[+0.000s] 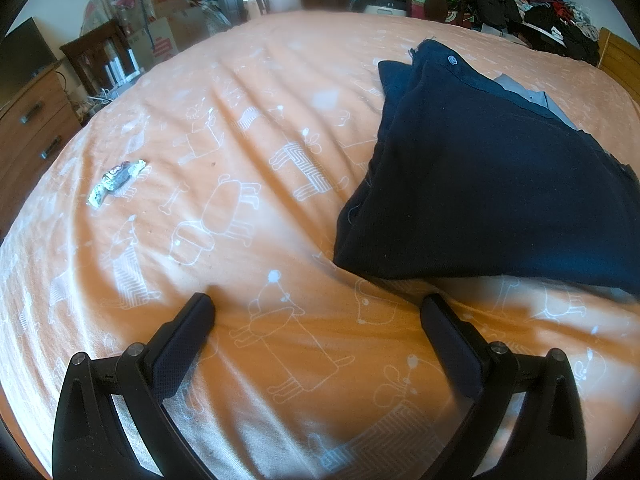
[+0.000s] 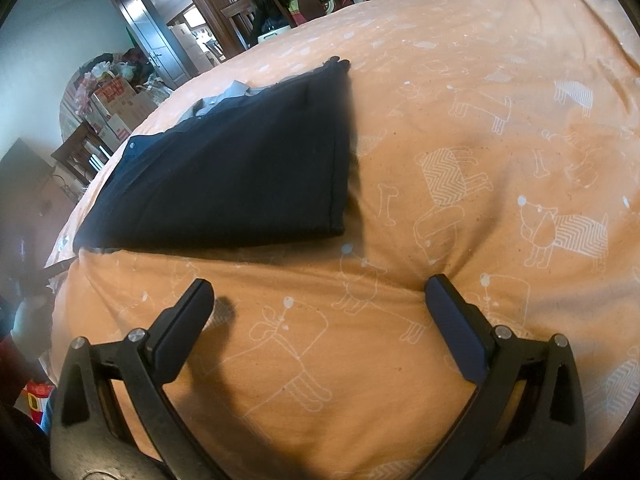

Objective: Fold small clothes

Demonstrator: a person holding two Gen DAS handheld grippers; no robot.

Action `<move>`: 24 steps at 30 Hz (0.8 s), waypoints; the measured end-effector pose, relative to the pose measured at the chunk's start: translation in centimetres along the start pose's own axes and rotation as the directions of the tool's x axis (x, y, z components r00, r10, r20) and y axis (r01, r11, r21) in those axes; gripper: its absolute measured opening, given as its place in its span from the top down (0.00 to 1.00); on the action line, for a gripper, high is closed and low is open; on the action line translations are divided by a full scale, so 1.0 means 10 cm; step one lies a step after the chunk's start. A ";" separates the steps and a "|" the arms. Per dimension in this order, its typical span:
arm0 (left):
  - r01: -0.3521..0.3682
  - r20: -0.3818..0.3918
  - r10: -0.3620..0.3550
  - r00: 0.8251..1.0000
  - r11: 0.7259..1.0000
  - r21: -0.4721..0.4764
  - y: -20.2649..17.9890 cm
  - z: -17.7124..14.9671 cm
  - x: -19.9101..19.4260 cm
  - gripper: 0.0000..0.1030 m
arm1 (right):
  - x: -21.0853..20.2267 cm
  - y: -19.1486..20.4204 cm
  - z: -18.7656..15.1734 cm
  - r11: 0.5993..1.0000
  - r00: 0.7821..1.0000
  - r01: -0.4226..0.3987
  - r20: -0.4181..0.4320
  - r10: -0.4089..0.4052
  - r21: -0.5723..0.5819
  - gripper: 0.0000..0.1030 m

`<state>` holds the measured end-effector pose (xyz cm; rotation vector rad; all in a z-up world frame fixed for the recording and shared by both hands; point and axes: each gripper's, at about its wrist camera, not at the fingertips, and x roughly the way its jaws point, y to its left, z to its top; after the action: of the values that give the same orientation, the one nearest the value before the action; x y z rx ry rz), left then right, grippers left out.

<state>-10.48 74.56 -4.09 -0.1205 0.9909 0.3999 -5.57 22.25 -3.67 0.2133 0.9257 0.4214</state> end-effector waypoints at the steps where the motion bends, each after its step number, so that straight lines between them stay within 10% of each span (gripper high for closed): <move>1: 0.000 0.000 0.000 1.000 1.000 0.000 0.00 0.00 0.00 0.00 | 0.00 -0.01 0.00 1.000 1.000 -0.001 0.000 0.001 0.000 0.00; 24: -0.007 -0.001 0.007 1.000 1.000 0.003 0.03 0.04 0.04 0.00 | 0.01 -0.06 0.04 1.000 1.000 -0.021 0.003 0.021 0.012 0.00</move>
<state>-10.10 75.03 -4.16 -0.1150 0.9925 0.4046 -5.02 21.75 -3.76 0.2346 0.9241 0.4351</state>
